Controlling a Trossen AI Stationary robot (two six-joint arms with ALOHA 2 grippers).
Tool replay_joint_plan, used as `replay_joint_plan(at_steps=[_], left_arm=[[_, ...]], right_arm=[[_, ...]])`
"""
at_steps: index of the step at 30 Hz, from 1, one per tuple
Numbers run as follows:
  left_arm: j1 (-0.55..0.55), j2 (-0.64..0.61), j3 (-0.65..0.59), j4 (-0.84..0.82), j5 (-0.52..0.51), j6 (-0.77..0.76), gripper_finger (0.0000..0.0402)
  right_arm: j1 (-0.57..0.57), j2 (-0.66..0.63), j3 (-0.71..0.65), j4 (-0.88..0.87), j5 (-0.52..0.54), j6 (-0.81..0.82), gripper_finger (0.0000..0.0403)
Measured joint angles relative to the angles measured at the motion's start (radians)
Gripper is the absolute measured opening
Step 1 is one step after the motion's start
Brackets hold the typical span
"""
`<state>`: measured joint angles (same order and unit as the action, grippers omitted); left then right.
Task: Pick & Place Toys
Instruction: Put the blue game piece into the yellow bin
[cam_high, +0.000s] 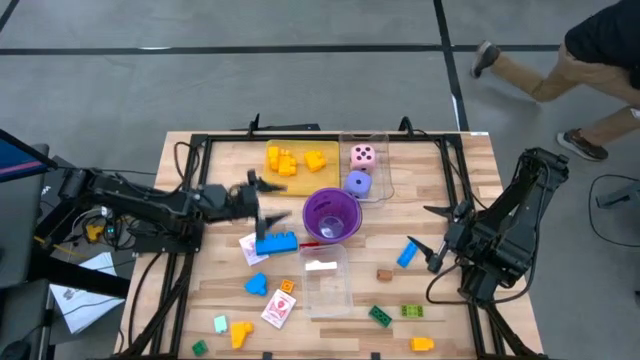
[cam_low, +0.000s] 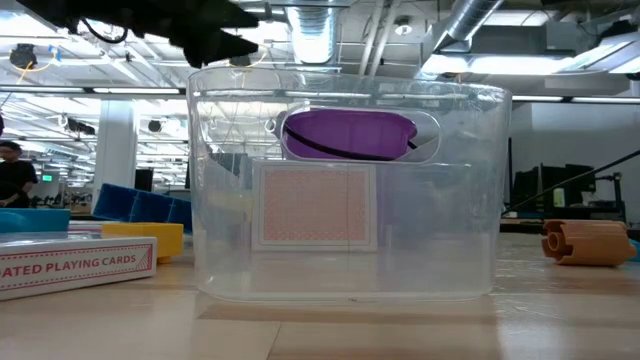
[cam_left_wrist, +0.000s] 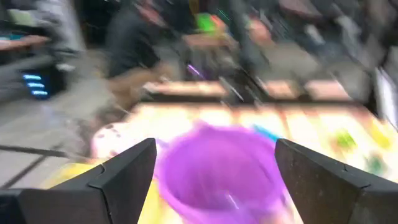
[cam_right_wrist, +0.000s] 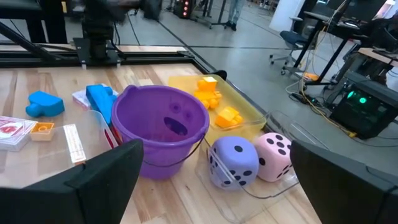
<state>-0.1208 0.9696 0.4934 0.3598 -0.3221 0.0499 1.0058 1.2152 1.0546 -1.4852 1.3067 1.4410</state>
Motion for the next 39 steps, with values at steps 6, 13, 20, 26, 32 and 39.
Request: replay_joint_plan(at_steps=[6, 13, 20, 26, 32, 39], left_arm=[[-0.108, 0.004, 0.000, -0.093, -0.046, 0.084, 0.0329], [-0.154, 0.004, 0.000, -0.172, -0.236, 0.019, 0.0371], [-0.153, 0.004, 0.000, -0.253, -0.227, -0.057, 0.0399], [-0.164, 0.049, 0.001, -0.409, -0.138, -0.277, 0.0393], [-0.183, 0.188, 0.001, -0.421, -0.110, -0.332, 0.0393], [-0.183, 0.326, 0.001, -0.425, -0.095, -0.401, 0.0393]], right_arm=[[0.000, 0.000, 0.000, 0.000, 0.000, 0.000, 0.0398], [0.000, 0.000, 0.000, 0.004, -0.014, 0.000, 0.0398], [0.000, 0.000, 0.000, 0.004, -0.023, 0.000, 0.0398], [0.000, 0.000, 0.000, 0.004, -0.024, -0.001, 0.0398], [0.000, 0.000, 0.000, 0.005, -0.024, -0.005, 0.0398], [0.000, 0.000, 0.000, 0.005, -0.027, -0.008, 0.0398]])
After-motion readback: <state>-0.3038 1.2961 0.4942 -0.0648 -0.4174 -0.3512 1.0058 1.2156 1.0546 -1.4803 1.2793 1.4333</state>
